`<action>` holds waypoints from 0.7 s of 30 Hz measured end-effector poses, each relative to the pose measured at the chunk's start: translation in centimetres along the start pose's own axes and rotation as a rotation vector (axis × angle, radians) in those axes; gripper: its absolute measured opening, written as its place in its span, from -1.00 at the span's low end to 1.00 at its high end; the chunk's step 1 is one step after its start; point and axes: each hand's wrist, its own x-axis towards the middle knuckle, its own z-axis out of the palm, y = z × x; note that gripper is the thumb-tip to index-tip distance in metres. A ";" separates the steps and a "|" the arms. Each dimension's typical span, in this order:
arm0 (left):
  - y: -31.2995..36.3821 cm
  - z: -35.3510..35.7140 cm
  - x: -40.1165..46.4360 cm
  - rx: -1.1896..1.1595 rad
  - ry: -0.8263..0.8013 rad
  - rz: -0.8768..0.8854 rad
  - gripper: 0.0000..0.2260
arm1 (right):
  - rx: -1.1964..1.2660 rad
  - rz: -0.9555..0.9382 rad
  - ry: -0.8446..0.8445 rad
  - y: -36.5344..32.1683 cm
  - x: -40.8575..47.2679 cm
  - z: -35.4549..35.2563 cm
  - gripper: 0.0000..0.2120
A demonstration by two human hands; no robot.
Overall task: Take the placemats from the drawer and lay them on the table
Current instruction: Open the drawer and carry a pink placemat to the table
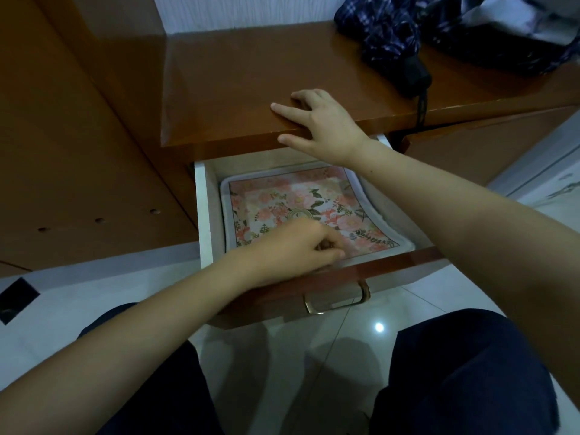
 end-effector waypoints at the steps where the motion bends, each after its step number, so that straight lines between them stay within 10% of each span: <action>1: -0.7 0.1 0.6 0.010 -0.022 -0.006 -0.87 | -0.002 -0.001 0.000 0.0 -0.1 0.0 -0.43; 8: -2.3 0.4 2.4 0.107 -0.233 -0.014 -0.57 | 0.007 -0.026 0.007 0.3 0.1 0.2 -0.43; 21: -2.8 1.1 2.0 0.106 -0.147 0.023 -0.73 | 0.298 -0.119 0.062 -2.6 -8.7 -1.0 -0.75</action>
